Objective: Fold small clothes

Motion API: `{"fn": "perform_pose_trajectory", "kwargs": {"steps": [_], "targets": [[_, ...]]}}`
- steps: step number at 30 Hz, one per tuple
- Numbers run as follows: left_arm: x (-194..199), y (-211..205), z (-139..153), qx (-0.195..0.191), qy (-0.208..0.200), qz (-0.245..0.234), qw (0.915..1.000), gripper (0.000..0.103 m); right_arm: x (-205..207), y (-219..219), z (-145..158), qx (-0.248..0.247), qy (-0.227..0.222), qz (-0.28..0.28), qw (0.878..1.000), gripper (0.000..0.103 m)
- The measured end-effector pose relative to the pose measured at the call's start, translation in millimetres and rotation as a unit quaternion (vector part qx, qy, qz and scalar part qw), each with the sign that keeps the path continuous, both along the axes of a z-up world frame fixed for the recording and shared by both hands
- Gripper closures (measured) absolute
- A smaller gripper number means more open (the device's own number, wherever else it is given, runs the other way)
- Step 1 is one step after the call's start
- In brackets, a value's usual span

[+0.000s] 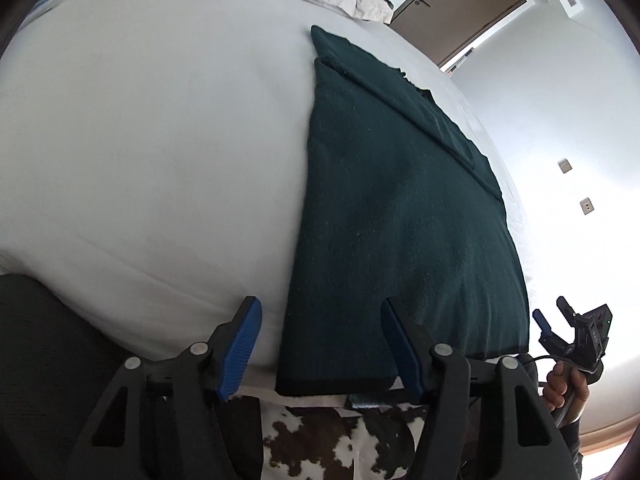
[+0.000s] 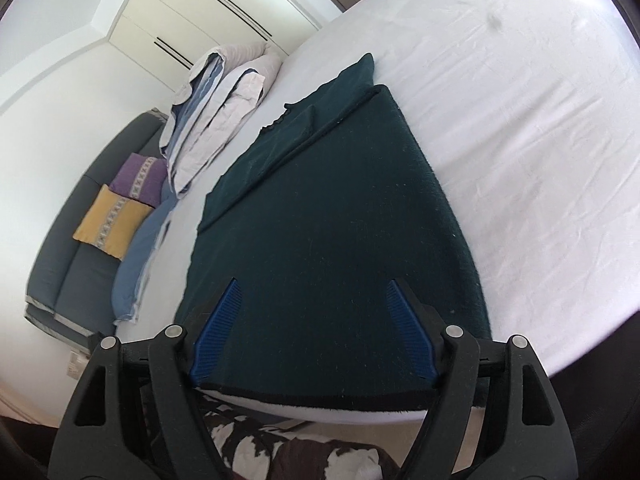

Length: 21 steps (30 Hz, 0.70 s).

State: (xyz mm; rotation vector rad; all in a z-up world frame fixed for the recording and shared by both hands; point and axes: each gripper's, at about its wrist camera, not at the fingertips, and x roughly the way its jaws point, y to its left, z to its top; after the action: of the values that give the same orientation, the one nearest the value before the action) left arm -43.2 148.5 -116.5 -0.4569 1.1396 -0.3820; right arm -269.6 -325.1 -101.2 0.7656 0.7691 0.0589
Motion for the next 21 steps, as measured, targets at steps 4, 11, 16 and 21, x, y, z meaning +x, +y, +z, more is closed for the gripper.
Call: {"fn": "perform_pose_trajectory", "kwargs": {"steps": [4,11,16,21], "targets": [[1,-2,-4,-0.013,0.016,-0.014,0.9997,0.045,0,-13,-4,0.009,0.016,0.012,1.0,0.032],[3,2,-16,-0.063,0.056,-0.025,0.9961,0.057,-8,-33,-11,0.041,0.019,0.013,0.999,0.035],[7,18,-28,-0.113,0.085,-0.001,0.9899,0.07,-5,-47,-8,0.06,0.011,0.009,0.998,0.035],[5,21,-31,-0.132,0.091,0.011,0.987,0.071,-7,-55,-9,0.068,0.021,0.005,0.997,0.035]]}}
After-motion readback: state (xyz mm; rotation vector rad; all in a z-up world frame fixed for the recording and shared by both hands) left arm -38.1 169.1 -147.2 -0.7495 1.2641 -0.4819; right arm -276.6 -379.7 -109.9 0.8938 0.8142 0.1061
